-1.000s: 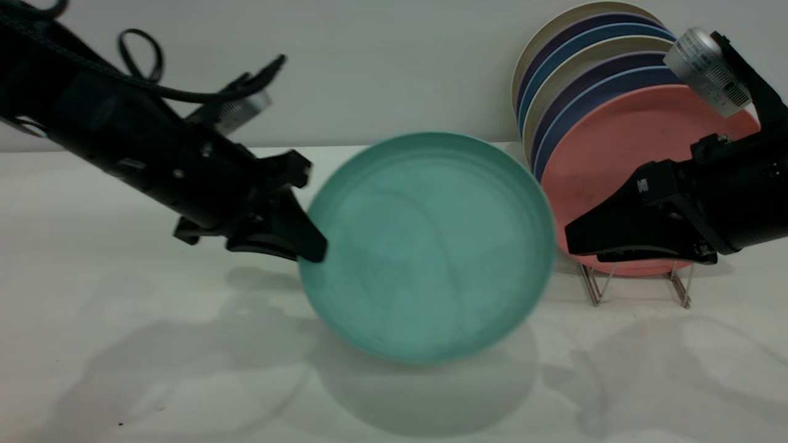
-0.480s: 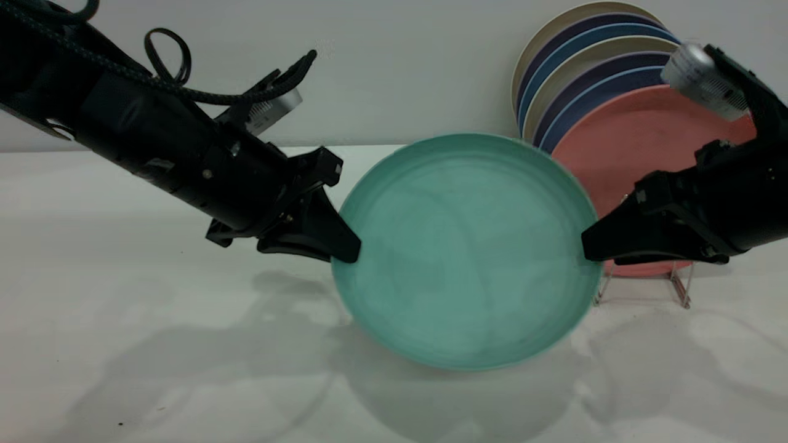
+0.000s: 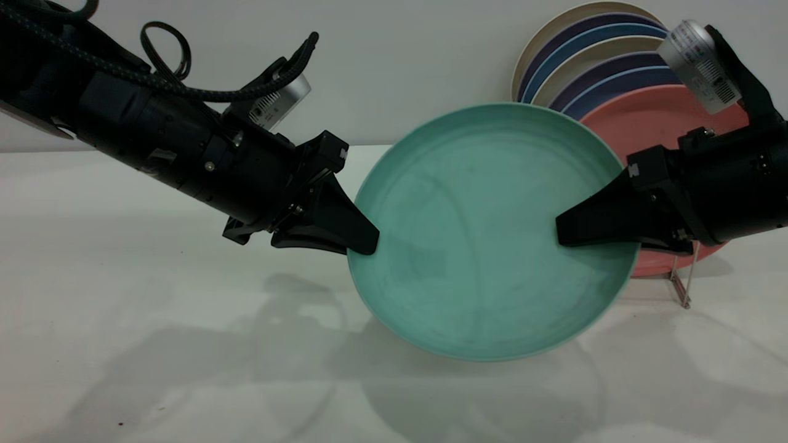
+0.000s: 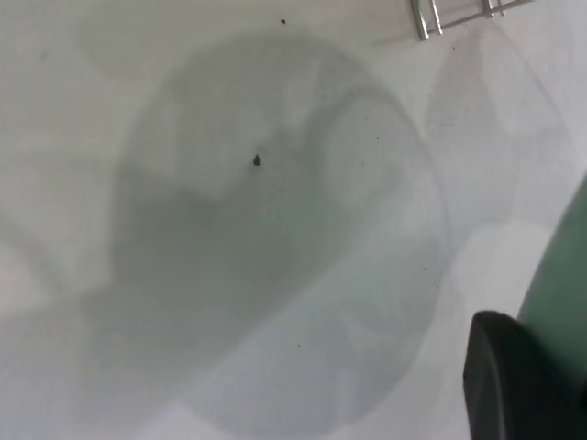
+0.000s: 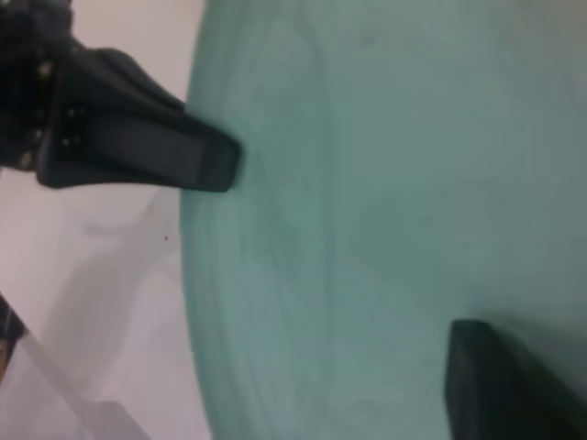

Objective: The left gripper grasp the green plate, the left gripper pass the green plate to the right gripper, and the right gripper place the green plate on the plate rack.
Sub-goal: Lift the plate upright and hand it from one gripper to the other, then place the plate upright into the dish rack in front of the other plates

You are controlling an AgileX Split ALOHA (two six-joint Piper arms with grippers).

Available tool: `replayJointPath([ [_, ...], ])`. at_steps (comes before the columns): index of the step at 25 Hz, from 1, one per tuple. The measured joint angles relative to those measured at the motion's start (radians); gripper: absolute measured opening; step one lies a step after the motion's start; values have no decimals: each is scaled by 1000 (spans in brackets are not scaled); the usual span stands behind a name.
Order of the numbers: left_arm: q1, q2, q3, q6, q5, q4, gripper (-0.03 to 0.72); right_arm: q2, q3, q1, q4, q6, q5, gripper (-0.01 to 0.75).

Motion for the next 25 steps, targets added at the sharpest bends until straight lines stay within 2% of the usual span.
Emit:
replayJointPath([
  [3, 17, -1, 0, 9, 40, -3, 56, 0, 0, -4, 3, 3, 0, 87],
  [6, 77, -1, 0, 11, 151, -6, 157, 0, 0, -18, -1, -11, 3, 87],
  [12, 248, -1, 0, 27, 478, -1, 547, 2, 0, -92, -10, -66, 32, 87],
  [15, 332, -1, -1, 23, 517, 56, 674, 2, -13, -141, -74, -131, 102, 87],
  [19, 412, -1, -30, -87, 507, 278, 690, -26, -96, -167, -339, -181, 130, 87],
  [22, 429, -1, -88, -260, 453, 531, 638, -102, -166, -150, -574, -157, 64, 87],
  [25, 429, -1, -148, -427, 411, 724, 566, -184, -243, -112, -776, -77, -34, 87],
])
